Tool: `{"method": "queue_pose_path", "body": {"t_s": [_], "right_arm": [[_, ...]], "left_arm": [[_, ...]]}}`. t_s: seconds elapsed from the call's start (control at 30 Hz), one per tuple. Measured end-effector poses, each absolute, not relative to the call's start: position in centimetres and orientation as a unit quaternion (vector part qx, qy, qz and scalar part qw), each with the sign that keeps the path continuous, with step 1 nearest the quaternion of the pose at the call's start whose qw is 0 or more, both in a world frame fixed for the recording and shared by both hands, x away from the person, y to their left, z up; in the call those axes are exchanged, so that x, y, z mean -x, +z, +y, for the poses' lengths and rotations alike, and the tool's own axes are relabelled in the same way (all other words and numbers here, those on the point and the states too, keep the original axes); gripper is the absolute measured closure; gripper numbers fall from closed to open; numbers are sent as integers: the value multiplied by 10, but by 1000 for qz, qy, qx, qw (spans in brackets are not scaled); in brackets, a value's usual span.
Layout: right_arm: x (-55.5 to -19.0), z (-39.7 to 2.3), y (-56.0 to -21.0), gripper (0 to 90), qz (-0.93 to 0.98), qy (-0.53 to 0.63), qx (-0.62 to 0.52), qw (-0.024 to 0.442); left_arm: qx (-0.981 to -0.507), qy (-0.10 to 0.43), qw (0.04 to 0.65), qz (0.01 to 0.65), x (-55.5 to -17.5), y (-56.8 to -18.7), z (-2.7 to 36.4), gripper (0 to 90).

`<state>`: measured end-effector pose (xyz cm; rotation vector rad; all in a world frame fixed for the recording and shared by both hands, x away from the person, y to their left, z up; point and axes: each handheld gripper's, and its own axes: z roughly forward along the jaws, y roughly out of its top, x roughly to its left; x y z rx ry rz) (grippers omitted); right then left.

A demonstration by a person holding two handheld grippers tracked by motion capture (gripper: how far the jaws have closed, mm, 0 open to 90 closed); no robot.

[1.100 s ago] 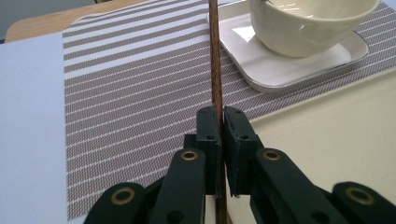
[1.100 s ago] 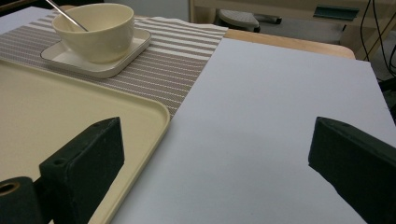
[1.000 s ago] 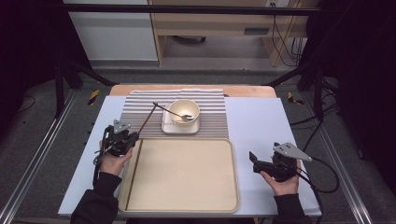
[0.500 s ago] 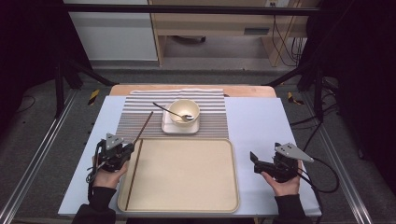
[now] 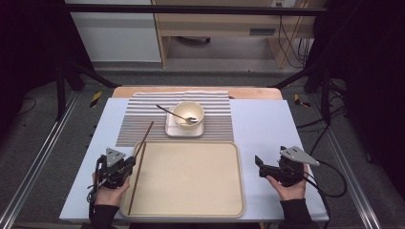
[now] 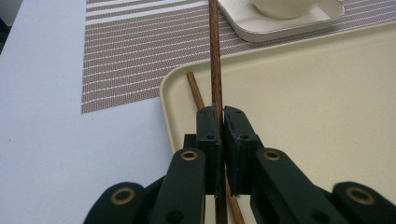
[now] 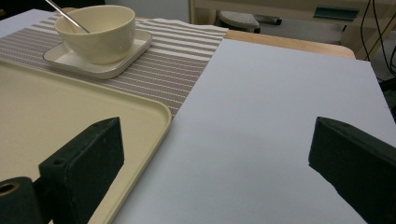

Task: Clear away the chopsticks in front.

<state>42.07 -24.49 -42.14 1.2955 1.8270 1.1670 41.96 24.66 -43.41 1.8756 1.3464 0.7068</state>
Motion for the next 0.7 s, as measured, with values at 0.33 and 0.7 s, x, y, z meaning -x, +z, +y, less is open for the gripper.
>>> {"method": "queue_pose_path", "body": {"t_s": [0.33,0.7], "right_arm": [[-421,-247,-421,37,685,445,-490,304],[-420,-248,-421,38,684,449,-489,302]], "left_arm": [[-710,277,359,539,-412,-432,235,850],[-686,287,367,560,-395,-440,217,849]]}}
